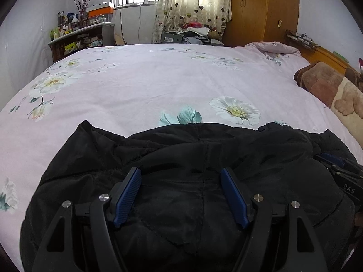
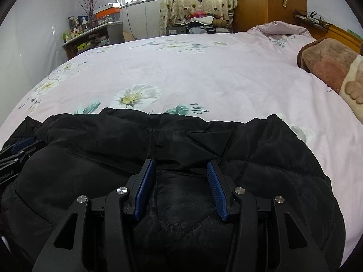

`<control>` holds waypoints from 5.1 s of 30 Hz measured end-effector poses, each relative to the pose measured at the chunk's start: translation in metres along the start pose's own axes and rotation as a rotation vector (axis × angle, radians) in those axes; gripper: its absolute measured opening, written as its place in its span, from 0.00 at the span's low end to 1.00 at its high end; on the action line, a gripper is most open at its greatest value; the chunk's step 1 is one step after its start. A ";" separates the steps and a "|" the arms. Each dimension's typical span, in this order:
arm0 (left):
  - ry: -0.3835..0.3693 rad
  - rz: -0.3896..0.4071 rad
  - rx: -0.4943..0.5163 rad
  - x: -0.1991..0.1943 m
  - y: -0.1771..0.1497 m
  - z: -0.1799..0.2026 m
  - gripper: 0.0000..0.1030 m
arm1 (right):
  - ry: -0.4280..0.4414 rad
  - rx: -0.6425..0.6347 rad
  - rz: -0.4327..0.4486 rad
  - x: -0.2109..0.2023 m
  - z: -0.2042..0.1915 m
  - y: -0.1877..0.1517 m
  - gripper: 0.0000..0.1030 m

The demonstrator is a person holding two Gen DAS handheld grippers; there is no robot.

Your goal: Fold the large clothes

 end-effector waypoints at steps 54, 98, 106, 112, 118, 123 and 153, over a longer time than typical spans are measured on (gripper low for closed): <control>0.045 -0.011 0.040 -0.099 -0.021 -0.025 0.70 | -0.025 -0.034 0.011 -0.118 0.011 -0.017 0.48; 0.008 -0.075 -0.057 0.030 0.006 -0.046 0.58 | -0.044 0.094 -0.087 0.003 0.076 0.000 0.46; 0.012 -0.058 -0.068 0.037 0.007 -0.048 0.58 | -0.059 0.094 -0.073 0.010 0.078 -0.001 0.46; 0.015 -0.056 -0.068 0.034 0.009 -0.049 0.58 | -0.068 0.088 -0.078 0.009 0.078 0.001 0.46; 0.046 -0.090 -0.012 0.018 0.019 -0.046 0.58 | -0.085 0.074 -0.108 -0.005 0.075 0.008 0.46; 0.029 -0.056 -0.001 -0.022 0.027 -0.053 0.58 | -0.097 0.044 -0.082 -0.042 0.066 0.015 0.47; 0.108 -0.036 -0.077 -0.132 -0.043 -0.105 0.59 | -0.019 0.016 -0.046 -0.148 0.021 -0.045 0.48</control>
Point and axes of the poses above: each gripper's, at about its wrist camera, not at the fingertips, and x roughly the way its jaws point, z to its right, y to its top, the point moved 10 cm from there along x, roughly the way its jaws point, and after that the axes turned 7 degrees about y, right-handed, at the moved point
